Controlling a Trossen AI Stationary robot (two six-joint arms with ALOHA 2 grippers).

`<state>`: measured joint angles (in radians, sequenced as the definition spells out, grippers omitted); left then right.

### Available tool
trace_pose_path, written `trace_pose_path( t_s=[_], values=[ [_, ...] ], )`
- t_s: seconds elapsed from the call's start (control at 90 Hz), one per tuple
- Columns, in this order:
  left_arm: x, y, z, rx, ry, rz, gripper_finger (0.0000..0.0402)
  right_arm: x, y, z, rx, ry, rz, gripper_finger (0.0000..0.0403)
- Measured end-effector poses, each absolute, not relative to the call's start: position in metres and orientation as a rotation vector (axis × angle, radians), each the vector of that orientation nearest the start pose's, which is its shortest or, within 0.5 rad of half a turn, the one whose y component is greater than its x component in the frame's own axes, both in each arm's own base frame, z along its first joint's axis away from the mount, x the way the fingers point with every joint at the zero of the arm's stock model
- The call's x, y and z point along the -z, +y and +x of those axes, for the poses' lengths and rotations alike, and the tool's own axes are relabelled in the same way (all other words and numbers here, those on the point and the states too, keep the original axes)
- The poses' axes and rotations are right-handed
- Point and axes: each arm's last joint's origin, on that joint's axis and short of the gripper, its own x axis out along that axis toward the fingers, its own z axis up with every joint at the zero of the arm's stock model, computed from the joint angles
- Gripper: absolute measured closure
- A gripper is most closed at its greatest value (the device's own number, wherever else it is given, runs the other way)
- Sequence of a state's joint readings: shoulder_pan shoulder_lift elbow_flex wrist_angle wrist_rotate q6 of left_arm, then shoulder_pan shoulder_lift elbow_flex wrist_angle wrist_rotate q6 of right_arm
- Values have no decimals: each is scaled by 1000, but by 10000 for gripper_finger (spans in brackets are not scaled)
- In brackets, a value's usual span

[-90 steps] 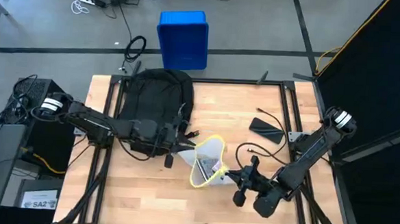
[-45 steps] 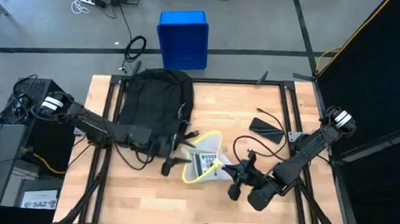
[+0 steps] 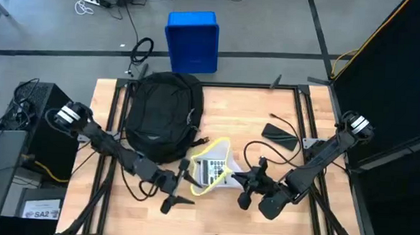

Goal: Unpack backpack
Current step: Close the zip lock bag

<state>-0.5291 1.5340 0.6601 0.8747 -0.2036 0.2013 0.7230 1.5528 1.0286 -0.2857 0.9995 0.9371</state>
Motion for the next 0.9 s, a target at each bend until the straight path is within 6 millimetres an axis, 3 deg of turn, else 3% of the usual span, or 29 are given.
trace_pose_path(
  t_s=[0.233, 0.422, 0.511, 0.667, 0.9],
  values=[
    [-212, -167, 306, 142, 55, 107, 161, -237, 189, 254, 468, 343, 290, 403],
    [-211, -179, 341, -148, 195, 228, 161, -238, 189, 256, 463, 338, 278, 403],
    [-213, -184, 352, -197, 242, 250, 161, -239, 189, 256, 458, 336, 272, 403],
    [-215, -191, 358, -197, 280, 230, 161, -240, 190, 257, 444, 335, 263, 403],
    [-214, -183, 361, -232, 287, 222, 161, -241, 191, 258, 422, 338, 257, 403]
  ],
)
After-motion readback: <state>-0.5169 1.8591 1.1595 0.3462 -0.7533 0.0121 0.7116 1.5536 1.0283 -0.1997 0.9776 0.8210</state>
